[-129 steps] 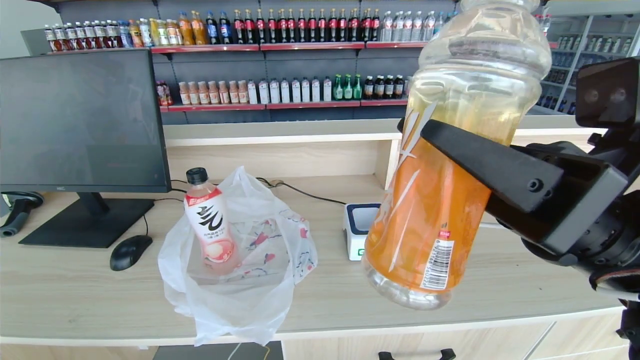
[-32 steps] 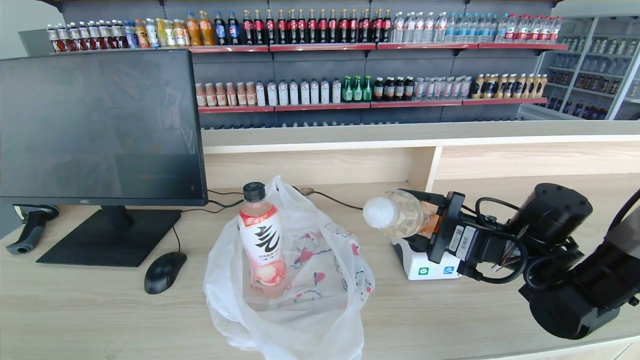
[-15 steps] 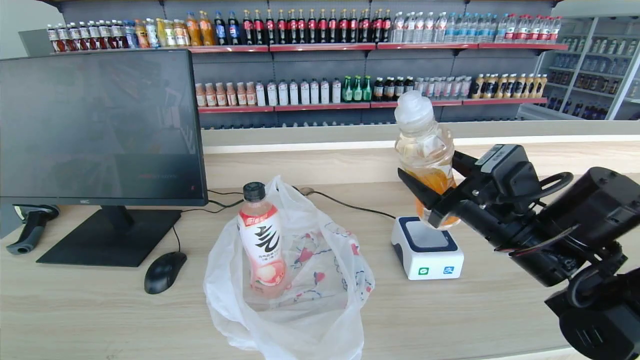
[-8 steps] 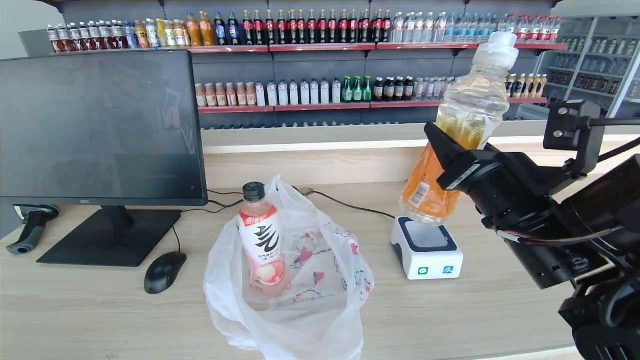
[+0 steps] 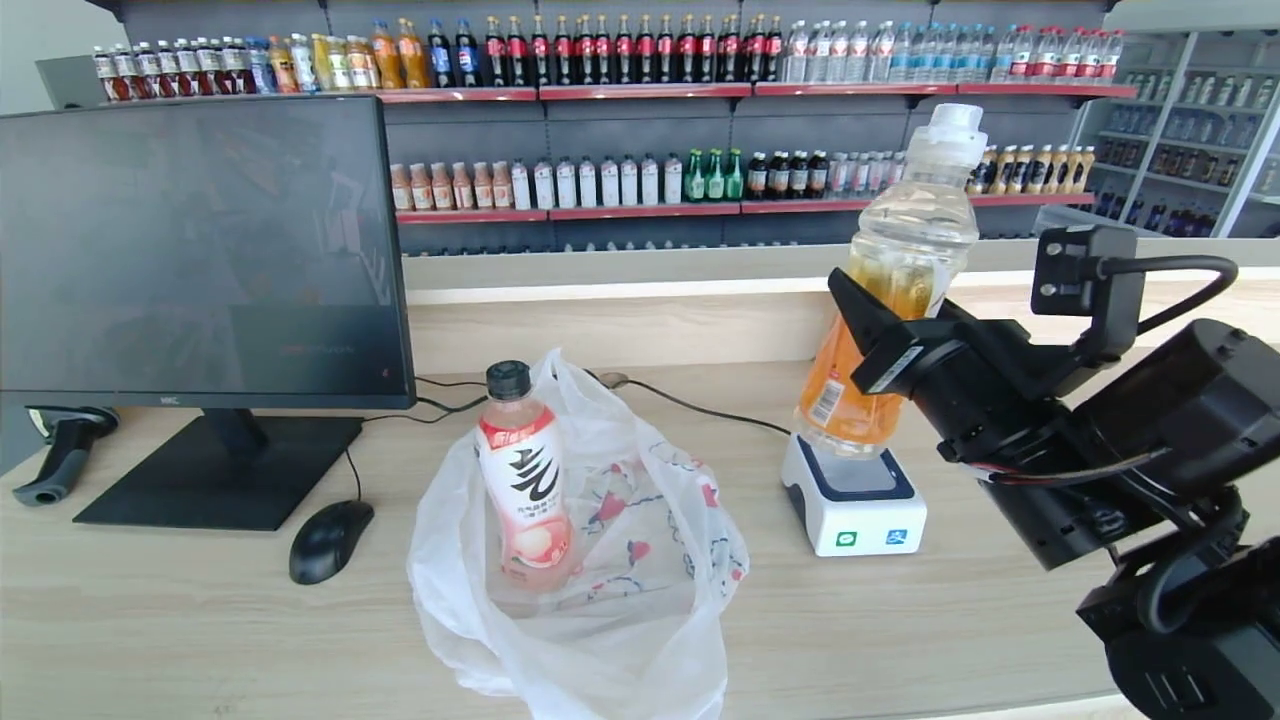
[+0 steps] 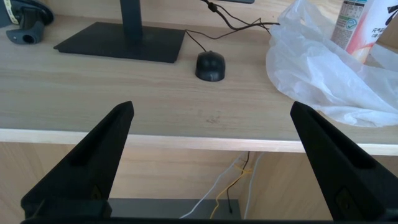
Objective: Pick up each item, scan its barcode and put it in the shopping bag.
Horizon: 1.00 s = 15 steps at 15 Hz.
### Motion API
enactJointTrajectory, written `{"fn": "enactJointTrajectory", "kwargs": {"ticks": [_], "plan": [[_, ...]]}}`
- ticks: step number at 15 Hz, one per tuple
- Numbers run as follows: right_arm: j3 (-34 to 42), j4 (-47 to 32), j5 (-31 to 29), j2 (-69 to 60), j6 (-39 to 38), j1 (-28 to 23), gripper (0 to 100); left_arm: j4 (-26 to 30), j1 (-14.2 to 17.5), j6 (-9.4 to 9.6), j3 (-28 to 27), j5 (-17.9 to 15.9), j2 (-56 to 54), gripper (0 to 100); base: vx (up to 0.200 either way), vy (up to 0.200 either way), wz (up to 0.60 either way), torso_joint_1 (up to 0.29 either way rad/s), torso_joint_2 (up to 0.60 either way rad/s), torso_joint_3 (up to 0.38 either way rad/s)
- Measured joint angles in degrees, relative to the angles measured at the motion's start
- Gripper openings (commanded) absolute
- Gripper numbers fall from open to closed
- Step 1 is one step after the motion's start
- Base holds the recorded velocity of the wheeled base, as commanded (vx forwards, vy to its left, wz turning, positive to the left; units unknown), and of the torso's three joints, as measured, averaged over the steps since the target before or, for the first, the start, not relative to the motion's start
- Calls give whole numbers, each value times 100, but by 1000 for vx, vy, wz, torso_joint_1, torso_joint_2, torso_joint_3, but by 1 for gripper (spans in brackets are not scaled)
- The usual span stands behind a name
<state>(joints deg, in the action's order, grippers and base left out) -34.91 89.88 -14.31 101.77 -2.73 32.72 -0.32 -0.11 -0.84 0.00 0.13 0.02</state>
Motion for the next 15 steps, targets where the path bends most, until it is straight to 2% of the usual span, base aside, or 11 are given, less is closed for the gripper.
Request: {"fn": "enactJointTrajectory", "kwargs": {"ticks": [1,9,13,15], "plan": [[11,-11,-2,38,-27,-15,0,2,0,6,0,-2,0,100,-200,0,0,2,-2,2],[247,9,0,221,-202,-34,0,0,0,6,0,-4,0,100,0,0,0,0,0,0],[140,24,-5,239,-211,27,0,-4,1,6,0,-6,0,100,0,0,600,2,0,2],[127,-7,-2,247,-211,38,0,0,0,9,0,-4,0,100,0,0,0,0,0,0]]}}
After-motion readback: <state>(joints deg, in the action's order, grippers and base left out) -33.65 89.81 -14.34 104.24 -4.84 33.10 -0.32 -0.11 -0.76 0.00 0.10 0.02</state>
